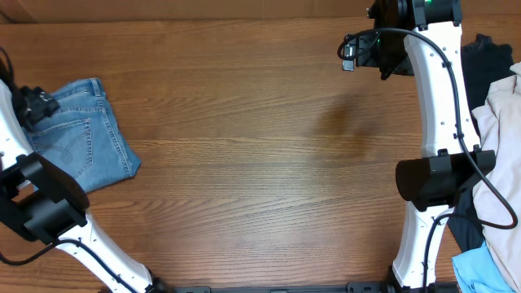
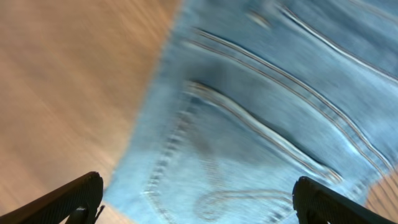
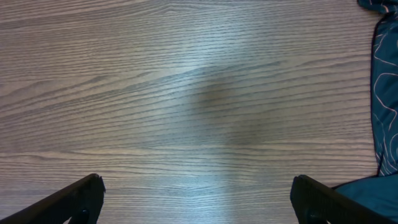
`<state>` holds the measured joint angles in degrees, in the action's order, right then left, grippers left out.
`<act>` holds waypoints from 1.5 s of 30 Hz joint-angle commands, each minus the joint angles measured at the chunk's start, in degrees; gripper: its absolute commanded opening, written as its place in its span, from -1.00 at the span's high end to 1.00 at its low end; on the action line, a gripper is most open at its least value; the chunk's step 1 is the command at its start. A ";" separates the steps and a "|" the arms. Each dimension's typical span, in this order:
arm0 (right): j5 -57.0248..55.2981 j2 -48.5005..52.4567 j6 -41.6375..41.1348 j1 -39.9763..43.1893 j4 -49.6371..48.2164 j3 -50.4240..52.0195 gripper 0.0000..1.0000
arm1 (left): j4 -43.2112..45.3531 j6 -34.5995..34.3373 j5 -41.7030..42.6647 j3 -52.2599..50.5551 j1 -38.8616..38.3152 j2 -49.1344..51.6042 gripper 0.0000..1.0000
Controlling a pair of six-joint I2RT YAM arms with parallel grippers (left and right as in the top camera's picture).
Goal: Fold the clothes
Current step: 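Place and flatten the folded jeans at the left table edge with the left gripper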
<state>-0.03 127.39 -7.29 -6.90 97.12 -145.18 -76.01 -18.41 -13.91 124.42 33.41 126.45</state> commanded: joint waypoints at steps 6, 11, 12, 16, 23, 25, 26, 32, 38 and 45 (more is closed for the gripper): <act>-0.33 -2.62 -0.26 -0.11 -0.07 -0.66 -1.00 | -1.03 2.36 13.27 8.41 -3.17 -0.57 -0.85; -0.28 -2.62 -0.26 -0.11 -0.07 -0.66 -1.00 | -1.33 4.96 19.76 6.97 -9.79 -0.50 -0.43; -0.28 -2.62 -0.26 -0.11 -0.07 -0.66 -1.00 | -1.36 5.70 19.69 6.34 -11.37 -0.50 -0.35; -0.26 -2.62 -0.26 -0.11 -0.07 -0.66 -1.00 | -2.32 6.88 17.62 1.01 -18.23 -0.50 0.54; 0.11 -2.62 -0.26 -0.11 -0.07 -0.66 -1.00 | -2.38 3.50 16.41 -17.16 -26.14 -0.48 0.92; 0.11 -2.62 -0.24 -0.11 -0.07 -0.66 -1.00 | -2.40 2.71 16.28 -20.55 -26.36 -0.48 0.91; 0.11 -2.62 -0.24 -0.11 -0.07 -0.66 -1.00 | -2.43 2.43 15.82 -21.92 -26.32 -0.48 0.92; 0.09 -2.62 -0.24 -0.11 -0.07 -0.66 -1.00 | -1.11 -1.16 7.34 -30.12 -24.26 -0.48 0.92; 0.09 -2.62 -0.24 -0.11 -0.07 -0.66 -1.00 | 0.94 -4.09 1.40 -36.68 -18.99 -0.48 0.92; 0.09 -2.62 -0.24 -0.11 -0.07 -0.66 -1.00 | 1.09 -4.98 0.37 -36.81 -10.12 -2.95 0.92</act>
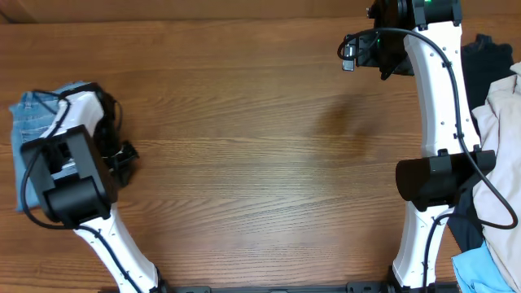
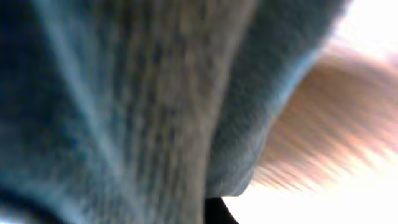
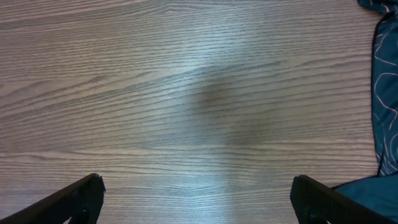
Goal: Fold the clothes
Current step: 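Place and flatten the folded jeans at the left table edge with the left gripper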
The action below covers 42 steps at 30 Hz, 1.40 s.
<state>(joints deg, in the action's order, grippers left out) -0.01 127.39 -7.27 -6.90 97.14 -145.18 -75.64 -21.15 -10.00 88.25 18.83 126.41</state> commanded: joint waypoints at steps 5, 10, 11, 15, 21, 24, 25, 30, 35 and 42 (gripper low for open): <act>0.07 -2.62 -0.26 -0.11 -0.09 -0.66 -1.00 | 2.93 -1.70 -2.34 -0.63 6.27 -8.61 0.92; 0.07 -2.62 -0.26 -0.11 -0.09 -0.66 -1.00 | 4.61 -1.73 -2.21 -0.66 3.65 -17.46 0.92; 0.07 -2.62 -0.26 -0.11 -0.09 -0.66 -1.00 | 4.74 -2.19 -2.25 -0.66 3.61 -18.53 0.91; 0.07 -2.62 -0.26 -0.11 -0.09 -0.66 -1.00 | 3.74 -6.78 -6.19 -0.76 4.98 -24.96 0.92; 0.07 -2.62 -0.26 -0.11 -0.09 -0.66 -1.00 | 2.86 -19.15 -9.97 -4.39 13.22 -25.70 0.92; 0.07 -2.62 -0.26 -0.11 -0.09 -0.66 -1.00 | 8.44 -17.73 -7.28 -9.07 17.33 -25.62 0.92; 0.07 -2.62 -0.26 -0.11 -0.09 -0.66 -1.00 | 10.23 -17.11 -6.71 -10.49 18.43 -25.59 0.92; 0.09 -2.62 -0.26 -0.11 -0.09 -0.66 -1.00 | 21.53 -16.50 -5.01 -17.55 23.65 -25.44 0.92; 0.09 -2.62 -0.26 -0.11 -0.09 -0.66 -1.00 | 30.32 -15.65 -5.49 -19.87 24.33 -25.03 0.81; 0.09 -2.62 -0.28 -0.11 -0.09 -0.66 -1.00 | 34.80 -15.65 -7.30 -19.96 24.81 -20.72 0.90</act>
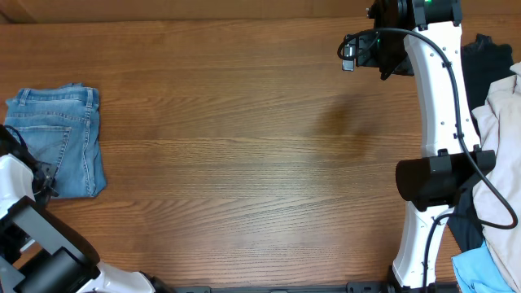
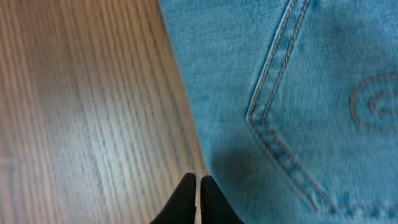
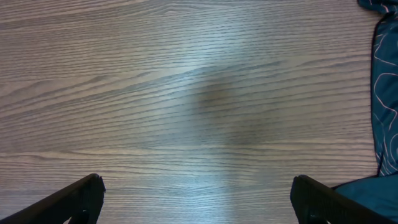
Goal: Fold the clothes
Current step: 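Place and flatten the folded jeans at the left table edge with the left gripper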
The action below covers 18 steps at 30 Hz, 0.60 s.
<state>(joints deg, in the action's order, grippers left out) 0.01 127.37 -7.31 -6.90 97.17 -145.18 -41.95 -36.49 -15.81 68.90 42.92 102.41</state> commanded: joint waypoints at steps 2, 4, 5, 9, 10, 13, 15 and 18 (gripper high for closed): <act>0.07 -2.60 -0.24 -0.11 -0.11 -0.66 -1.00 | 2.93 0.83 -1.05 -0.61 1.18 5.29 0.92; 0.09 -2.60 -0.24 -0.11 -0.11 -0.66 -1.00 | 4.00 1.86 -1.07 -0.61 1.38 6.49 0.92; 0.09 -2.60 -0.24 -0.11 -0.11 -0.66 -1.00 | 5.05 2.38 -1.03 -0.61 1.49 7.10 0.92; 0.09 -2.60 -0.26 -0.11 -0.11 -0.66 -1.00 | 12.15 8.41 4.68 -0.46 1.70 8.76 0.92; 0.09 -2.60 -0.39 -0.11 -0.11 -0.66 -1.00 | 14.82 9.55 6.27 -0.37 1.70 9.20 0.92; 0.09 -2.60 -1.49 -0.11 -0.11 -0.66 -1.00 | 18.40 9.57 8.02 -0.35 1.20 9.68 0.92; 0.09 -2.60 -1.75 -0.11 -0.11 -0.66 -1.00 | 20.33 9.55 9.55 -0.35 0.94 9.79 0.92; 0.07 -2.60 -1.75 -0.11 -0.11 -0.66 -1.00 | 22.64 9.55 12.09 -0.33 0.55 9.79 0.92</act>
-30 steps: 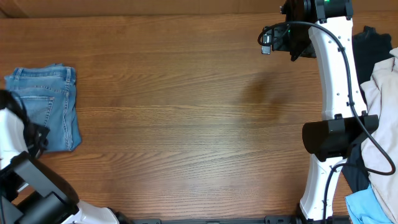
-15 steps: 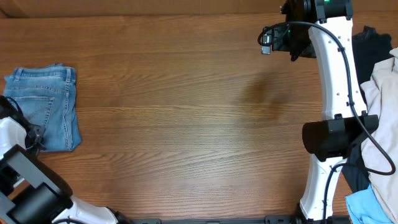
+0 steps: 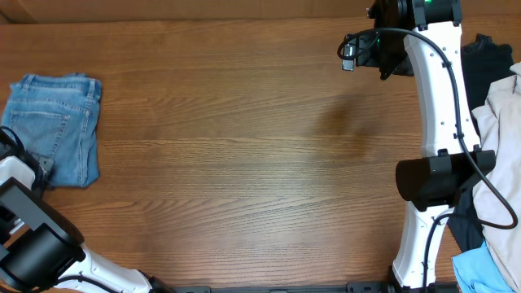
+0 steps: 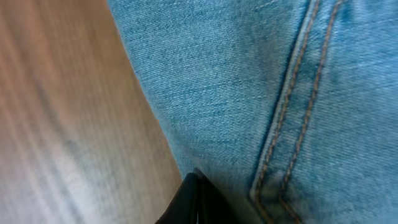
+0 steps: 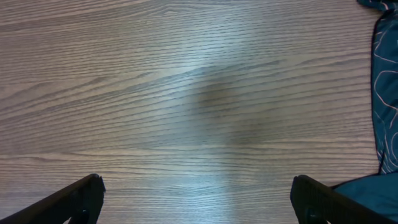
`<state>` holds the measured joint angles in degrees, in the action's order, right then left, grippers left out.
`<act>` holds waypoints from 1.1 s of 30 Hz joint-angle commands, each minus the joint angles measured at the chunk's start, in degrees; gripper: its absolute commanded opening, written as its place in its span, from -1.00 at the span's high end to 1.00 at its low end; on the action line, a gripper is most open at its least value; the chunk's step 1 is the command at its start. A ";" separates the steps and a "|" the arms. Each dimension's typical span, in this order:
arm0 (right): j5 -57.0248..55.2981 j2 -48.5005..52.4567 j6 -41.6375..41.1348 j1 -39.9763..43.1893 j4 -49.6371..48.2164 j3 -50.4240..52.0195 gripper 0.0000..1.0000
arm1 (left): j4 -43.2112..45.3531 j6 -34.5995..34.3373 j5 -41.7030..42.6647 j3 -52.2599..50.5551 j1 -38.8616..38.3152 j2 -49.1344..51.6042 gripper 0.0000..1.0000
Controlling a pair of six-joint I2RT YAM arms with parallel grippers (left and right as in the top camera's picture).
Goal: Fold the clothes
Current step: 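Place and flatten the folded jeans at the left table edge with the left gripper, then release the jeans and withdraw the left gripper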
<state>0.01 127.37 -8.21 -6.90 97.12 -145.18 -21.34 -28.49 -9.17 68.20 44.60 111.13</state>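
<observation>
A pair of blue jeans (image 3: pixel 53 126) lies folded into a narrow rectangle at the table's far left. In the left wrist view its denim and a stitched seam (image 4: pixel 292 112) fill most of the frame. My left gripper (image 4: pixel 196 179) is shut, its tips together at the jeans' lower left edge (image 3: pixel 39 169), with no cloth seen between them. My right gripper (image 5: pixel 198 199) is open over bare wood at the far right (image 3: pixel 358 50), well away from the jeans.
At the table's right edge is a pile of clothes: a beige garment (image 3: pixel 501 146), a black one (image 3: pixel 487 50) and a light blue one (image 3: pixel 487 273). A dark teal patterned cloth (image 5: pixel 387 93) shows beside the right gripper. Wooden tabletop (image 3: pixel 244 146) lies between.
The folded jeans have shifted a little to the left and turned slightly. My shut left gripper now has its tips on the denim's edge rather than beside it. The right arm is unchanged.
The jeans first lay wider, one part reaching right, with my left gripper open above them. Then the left arm was over them, denim filling its view. Later they lay folded narrow, the gripper shut at their edge; now they sit slightly further left.
</observation>
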 commanded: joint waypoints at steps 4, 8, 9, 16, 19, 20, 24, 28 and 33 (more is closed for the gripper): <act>0.07 -2.60 -0.85 -0.11 -0.07 -0.66 -1.00 | 3.98 1.88 7.58 0.55 -1.57 1.07 0.92; 0.04 -2.60 -0.85 -0.11 -0.07 -0.66 -1.00 | 5.75 6.23 12.20 1.11 -1.62 1.07 0.87; 0.07 -2.60 -0.85 -0.11 -0.07 -0.66 -1.00 | 5.49 6.29 12.20 1.29 -1.62 1.07 0.80; 0.07 -2.60 -0.83 -0.11 -0.07 -0.66 -1.00 | -6.78 8.37 11.67 8.13 -1.09 -2.01 -0.51; 0.07 -2.60 -0.83 -0.11 -0.11 -0.66 -1.00 | -10.97 9.86 12.24 12.28 -2.73 -7.02 -0.61; 0.07 -2.60 -0.81 -0.11 -0.09 -0.66 -1.00 | -11.26 10.86 12.20 12.85 -3.69 -8.46 -0.63; 0.04 -2.60 -0.83 -0.11 -0.13 -0.66 -1.00 | -11.96 13.90 12.20 13.31 -10.86 -14.73 -0.67; 0.02 -2.60 -0.81 -0.11 -1.14 -0.66 -1.00 | -15.10 17.92 9.14 13.31 -22.53 -19.02 -1.00; 0.09 -2.60 -0.81 -0.11 -3.32 -0.66 -1.00 | -18.62 19.78 10.62 13.35 -33.03 -21.07 -1.00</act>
<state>0.01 127.37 -8.78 -6.90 94.89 -145.18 -38.85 -12.29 0.47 81.06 15.53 91.83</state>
